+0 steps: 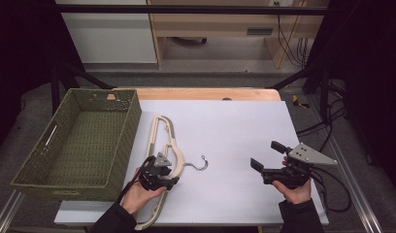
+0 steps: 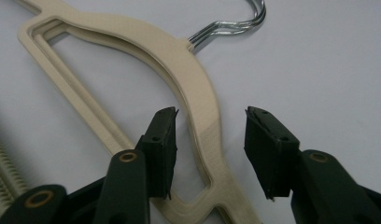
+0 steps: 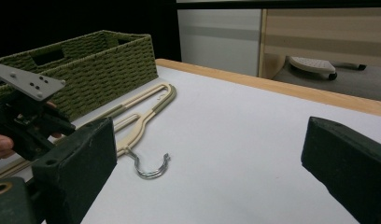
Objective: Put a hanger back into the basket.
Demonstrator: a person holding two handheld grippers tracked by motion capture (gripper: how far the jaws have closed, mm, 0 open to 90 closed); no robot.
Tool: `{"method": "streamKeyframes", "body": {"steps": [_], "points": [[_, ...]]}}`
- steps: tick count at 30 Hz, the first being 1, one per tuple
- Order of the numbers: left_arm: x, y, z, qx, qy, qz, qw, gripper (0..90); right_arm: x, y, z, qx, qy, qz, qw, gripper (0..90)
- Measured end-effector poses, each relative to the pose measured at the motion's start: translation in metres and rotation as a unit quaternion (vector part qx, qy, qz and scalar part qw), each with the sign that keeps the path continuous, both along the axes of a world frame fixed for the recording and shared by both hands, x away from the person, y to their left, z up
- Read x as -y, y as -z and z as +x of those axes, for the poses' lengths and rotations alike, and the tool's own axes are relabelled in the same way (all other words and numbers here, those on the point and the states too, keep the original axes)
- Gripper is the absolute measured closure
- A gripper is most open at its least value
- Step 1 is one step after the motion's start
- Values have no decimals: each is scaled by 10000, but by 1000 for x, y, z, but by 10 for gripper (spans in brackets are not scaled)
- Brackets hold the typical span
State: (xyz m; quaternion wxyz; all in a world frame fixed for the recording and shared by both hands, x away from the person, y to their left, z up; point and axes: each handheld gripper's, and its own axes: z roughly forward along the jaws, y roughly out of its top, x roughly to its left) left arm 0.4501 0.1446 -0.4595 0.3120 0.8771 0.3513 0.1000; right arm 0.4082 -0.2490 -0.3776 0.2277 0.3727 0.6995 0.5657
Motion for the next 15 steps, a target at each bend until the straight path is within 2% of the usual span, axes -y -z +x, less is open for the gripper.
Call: {"method": "streamKeyframes", "body": {"steps": [5, 13, 15], "points": [[2, 5, 5, -129, -46, 47, 9999, 616, -1, 1, 1, -33, -34, -31, 10000, 40], [3, 4, 6, -137, -145, 133, 9997, 677, -4, 3, 2, -105, -87, -70, 9999, 42], [3, 4, 5, -125, -188, 143, 9996, 720, -5, 4, 3, -85, -137, -94, 9998, 43]]}}
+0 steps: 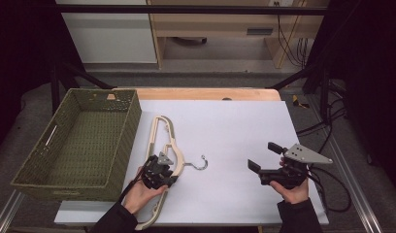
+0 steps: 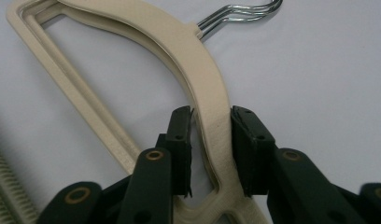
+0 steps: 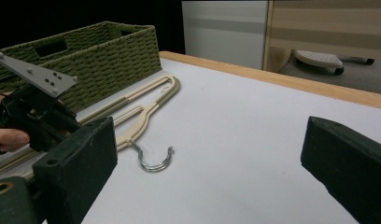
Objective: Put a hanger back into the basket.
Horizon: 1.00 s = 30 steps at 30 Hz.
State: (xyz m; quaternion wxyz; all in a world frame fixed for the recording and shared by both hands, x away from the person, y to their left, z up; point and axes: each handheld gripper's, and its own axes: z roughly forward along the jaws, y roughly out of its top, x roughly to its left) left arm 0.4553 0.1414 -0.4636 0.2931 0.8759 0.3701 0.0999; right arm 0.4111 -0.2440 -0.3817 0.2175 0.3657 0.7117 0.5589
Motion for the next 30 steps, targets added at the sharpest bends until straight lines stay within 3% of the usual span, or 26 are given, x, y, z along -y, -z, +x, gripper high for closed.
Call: {"method": "streamKeyframes", "body": {"steps": [7, 15, 21, 26, 30], "points": [[-1, -1, -1, -44, -102, -96, 9999, 749, -7, 4, 2, -88, -83, -19, 9999, 49], [-3, -6, -5, 56, -154, -150, 9998, 753, -21, 13, 6, -193, -300, -52, 9993, 76], [-4, -11, -11, 159, -92, -203, 9996, 754, -48, 24, 14, -285, -710, -277, 9967, 146], [-6, -17, -17, 258, -63, -188, 9995, 755, -86, 31, 29, -340, -1051, -676, 9916, 225], [-8, -18, -19, 302, -63, -206, 9993, 756, -102, 32, 37, -309, -1199, -718, 9897, 285]]}}
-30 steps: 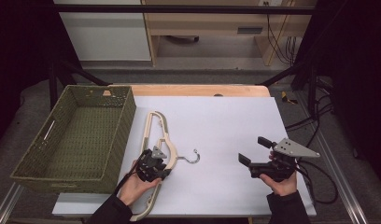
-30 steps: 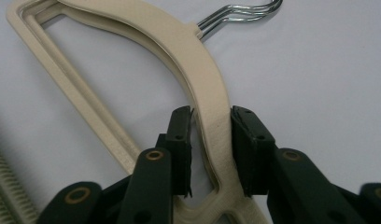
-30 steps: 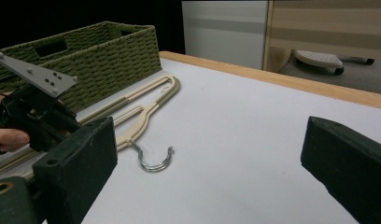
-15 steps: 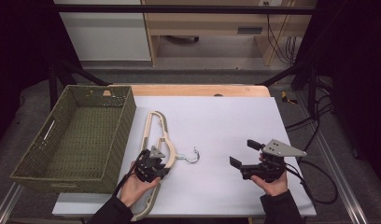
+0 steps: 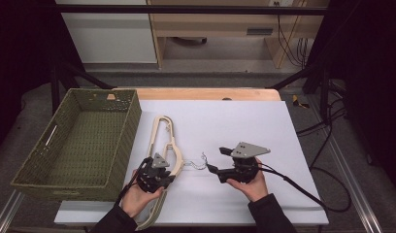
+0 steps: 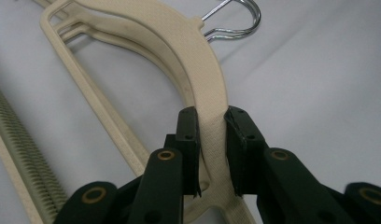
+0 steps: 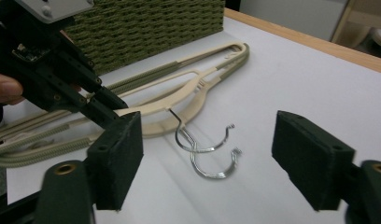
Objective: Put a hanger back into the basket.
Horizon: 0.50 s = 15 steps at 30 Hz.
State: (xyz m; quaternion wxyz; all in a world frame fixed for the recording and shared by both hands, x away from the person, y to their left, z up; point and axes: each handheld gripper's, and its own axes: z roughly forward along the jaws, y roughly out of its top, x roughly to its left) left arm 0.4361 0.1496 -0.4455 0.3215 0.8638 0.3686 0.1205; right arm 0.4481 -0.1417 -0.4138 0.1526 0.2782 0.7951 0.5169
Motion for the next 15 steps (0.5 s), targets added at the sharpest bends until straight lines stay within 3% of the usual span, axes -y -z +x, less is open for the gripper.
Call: {"method": "streamKeyframes", "body": {"steps": [2, 6, 15], "points": [[-3, -3, -2, 1, 9, -28, 10000, 757, -14, 1, 6, -19, -134, 8, 9999, 346], [-6, -7, -3, 38, -3, -94, 9999, 758, -28, 4, 9, -49, -285, 0, 9996, 380], [-10, -13, -5, 117, -17, -168, 9998, 760, -31, 2, 1, -17, -430, 38, 9991, 366]]}}
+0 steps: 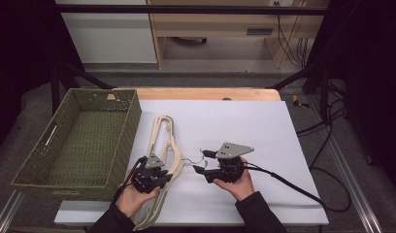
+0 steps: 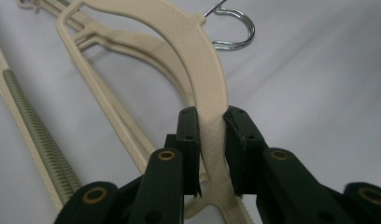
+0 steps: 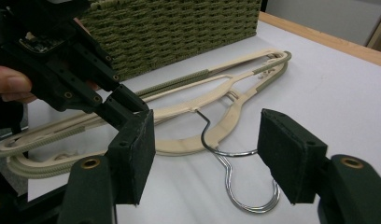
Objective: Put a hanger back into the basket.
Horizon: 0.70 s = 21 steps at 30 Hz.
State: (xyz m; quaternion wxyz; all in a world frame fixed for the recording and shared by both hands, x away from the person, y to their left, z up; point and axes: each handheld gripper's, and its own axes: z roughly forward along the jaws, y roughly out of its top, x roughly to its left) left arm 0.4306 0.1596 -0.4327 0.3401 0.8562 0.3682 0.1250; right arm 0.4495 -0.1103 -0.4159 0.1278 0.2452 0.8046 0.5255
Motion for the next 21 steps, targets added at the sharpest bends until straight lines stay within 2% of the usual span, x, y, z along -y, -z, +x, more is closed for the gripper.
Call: {"method": "streamKeyframes", "body": {"steps": [7, 10, 11, 16, 17, 18, 21], "points": [[-6, -7, -3, 82, -37, -123, 9999, 762, -1, 0, -10, 54, 27, -53, 10000, 339], [-8, -9, -4, 104, -55, -172, 9998, 764, -3, 3, -10, -15, 76, -30, 10000, 357], [-10, -10, -5, 124, -54, -178, 9998, 764, -7, 8, -6, -148, 36, 40, 9999, 382], [-10, -11, -7, 135, -56, -204, 9997, 765, -19, 21, 5, -262, 50, 22, 9996, 460], [-11, -11, -8, 129, -49, -217, 9997, 765, -25, 24, 12, -310, -11, 241, 9992, 506], [-11, -11, -8, 129, -49, -217, 9997, 766, -28, 25, 16, -319, -15, 301, 9990, 527], [-12, -11, -8, 145, -38, -226, 9996, 766, -37, 25, 22, -193, -68, 265, 9994, 595]]}}
